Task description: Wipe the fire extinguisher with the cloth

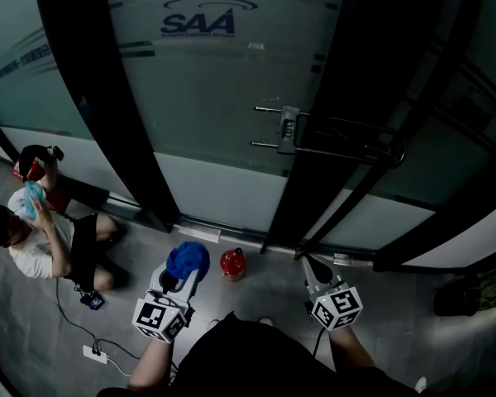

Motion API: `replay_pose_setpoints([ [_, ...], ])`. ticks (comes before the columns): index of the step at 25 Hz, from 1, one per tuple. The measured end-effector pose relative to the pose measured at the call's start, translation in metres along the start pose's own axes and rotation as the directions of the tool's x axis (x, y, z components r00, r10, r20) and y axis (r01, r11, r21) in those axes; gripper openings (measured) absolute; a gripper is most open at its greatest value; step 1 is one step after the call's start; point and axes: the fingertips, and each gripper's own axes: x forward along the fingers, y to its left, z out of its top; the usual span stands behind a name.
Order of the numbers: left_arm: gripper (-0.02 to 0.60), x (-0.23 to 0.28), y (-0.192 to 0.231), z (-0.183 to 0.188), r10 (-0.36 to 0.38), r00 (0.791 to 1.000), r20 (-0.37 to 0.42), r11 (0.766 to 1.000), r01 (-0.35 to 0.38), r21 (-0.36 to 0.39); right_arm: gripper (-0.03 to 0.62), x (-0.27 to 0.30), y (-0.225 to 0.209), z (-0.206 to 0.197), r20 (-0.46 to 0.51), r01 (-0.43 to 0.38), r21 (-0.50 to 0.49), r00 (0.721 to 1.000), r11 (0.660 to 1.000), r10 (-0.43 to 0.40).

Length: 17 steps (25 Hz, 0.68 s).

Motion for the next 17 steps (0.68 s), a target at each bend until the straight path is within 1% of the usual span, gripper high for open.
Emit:
replay_pose_setpoints([
  [4, 0.169, -0.003, 0.004, -0.002, 0.016, 1.0, -0.013, 1.0, -0.017, -0.017, 0.003, 0.005, 0.004, -0.001, -0.009, -0.018, -0.001, 1.0, 1.0, 0.018],
  [11, 0.169, -0.007, 0.005, -0.003, 0.029, 0.999, -0.02, 0.999, -0.03, -0.026, 0.003, 0.016, 0.013, 0.001, -0.012, -0.055, -0.013, 0.998, 0.998, 0.055],
  [17, 0.169, -0.007, 0.006, 0.0, 0.034, 0.999, -0.025, 0.999, -0.035, -0.042, 0.003, 0.02, 0.009, 0.001, -0.015, -0.045, -0.023, 0.999, 0.999, 0.044],
])
